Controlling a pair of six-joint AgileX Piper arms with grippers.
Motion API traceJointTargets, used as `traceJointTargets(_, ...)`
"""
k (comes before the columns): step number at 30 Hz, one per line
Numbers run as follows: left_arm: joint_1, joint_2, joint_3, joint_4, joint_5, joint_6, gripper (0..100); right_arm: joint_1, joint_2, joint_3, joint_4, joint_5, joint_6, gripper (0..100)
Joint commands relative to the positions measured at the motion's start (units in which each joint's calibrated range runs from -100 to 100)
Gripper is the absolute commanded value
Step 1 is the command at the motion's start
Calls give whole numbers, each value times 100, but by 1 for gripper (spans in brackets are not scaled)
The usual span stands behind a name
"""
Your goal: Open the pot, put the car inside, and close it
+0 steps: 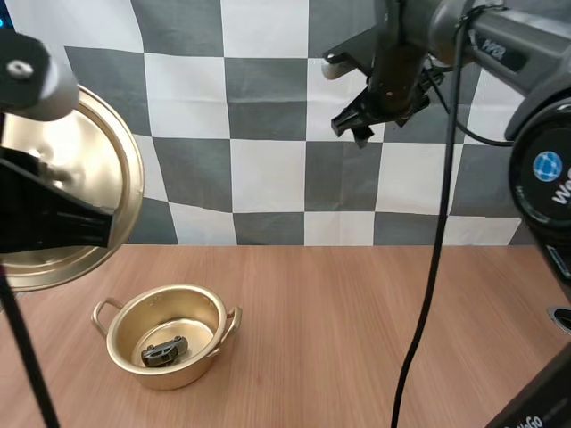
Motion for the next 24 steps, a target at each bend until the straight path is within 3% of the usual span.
traceJointTargets(1, 0, 281, 370, -38, -771, -4, 0, -64, -498, -4, 660, 249, -73, 100)
traceJointTargets(13, 0, 1876, 1406, -238, -1652, 52, 0, -64, -2876, -4, 2191, 249, -267, 100)
traceJointTargets(24, 0, 3123, 1659, -348, -2335, 98, 0, -64, -4279, -4, 2256, 249, -288, 100)
